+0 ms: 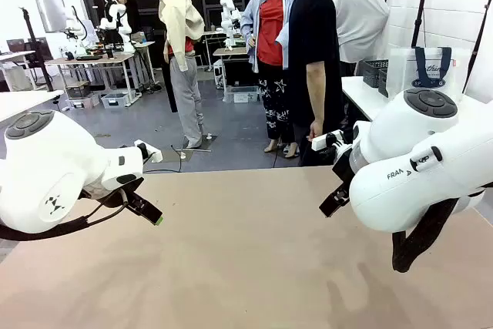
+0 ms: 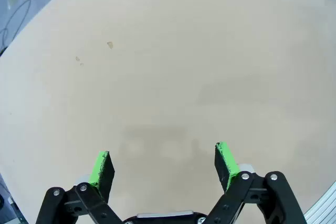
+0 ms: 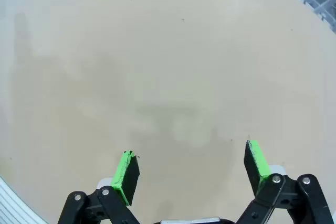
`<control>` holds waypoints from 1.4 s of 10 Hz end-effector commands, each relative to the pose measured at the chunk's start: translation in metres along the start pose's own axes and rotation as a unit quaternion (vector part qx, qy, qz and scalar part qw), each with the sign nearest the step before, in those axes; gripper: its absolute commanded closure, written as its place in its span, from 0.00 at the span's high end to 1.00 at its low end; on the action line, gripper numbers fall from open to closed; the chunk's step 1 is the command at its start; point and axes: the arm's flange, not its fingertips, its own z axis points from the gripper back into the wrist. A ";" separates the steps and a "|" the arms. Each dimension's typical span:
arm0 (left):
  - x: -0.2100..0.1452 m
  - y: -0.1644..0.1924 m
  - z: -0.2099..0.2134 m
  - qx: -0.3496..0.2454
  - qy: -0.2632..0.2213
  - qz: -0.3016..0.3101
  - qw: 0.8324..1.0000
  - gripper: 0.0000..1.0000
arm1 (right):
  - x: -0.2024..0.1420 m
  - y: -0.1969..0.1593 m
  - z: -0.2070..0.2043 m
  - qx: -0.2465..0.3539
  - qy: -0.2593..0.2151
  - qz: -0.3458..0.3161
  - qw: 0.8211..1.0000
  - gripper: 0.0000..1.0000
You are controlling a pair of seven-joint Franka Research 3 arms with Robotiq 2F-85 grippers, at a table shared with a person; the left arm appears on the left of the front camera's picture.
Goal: Transfer purchased items from the store into the shopping bag.
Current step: Open the Reusable shopping bag in the center of the table.
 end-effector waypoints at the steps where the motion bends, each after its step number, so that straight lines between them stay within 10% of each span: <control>1: 0.000 0.000 0.000 0.000 0.000 0.000 1.000 1.00 | 0.000 0.000 0.000 0.000 0.000 0.000 1.000 1.00; 14: 0.000 0.000 0.000 0.000 0.000 0.000 1.000 1.00 | 0.000 0.000 0.000 0.000 0.000 0.000 1.000 1.00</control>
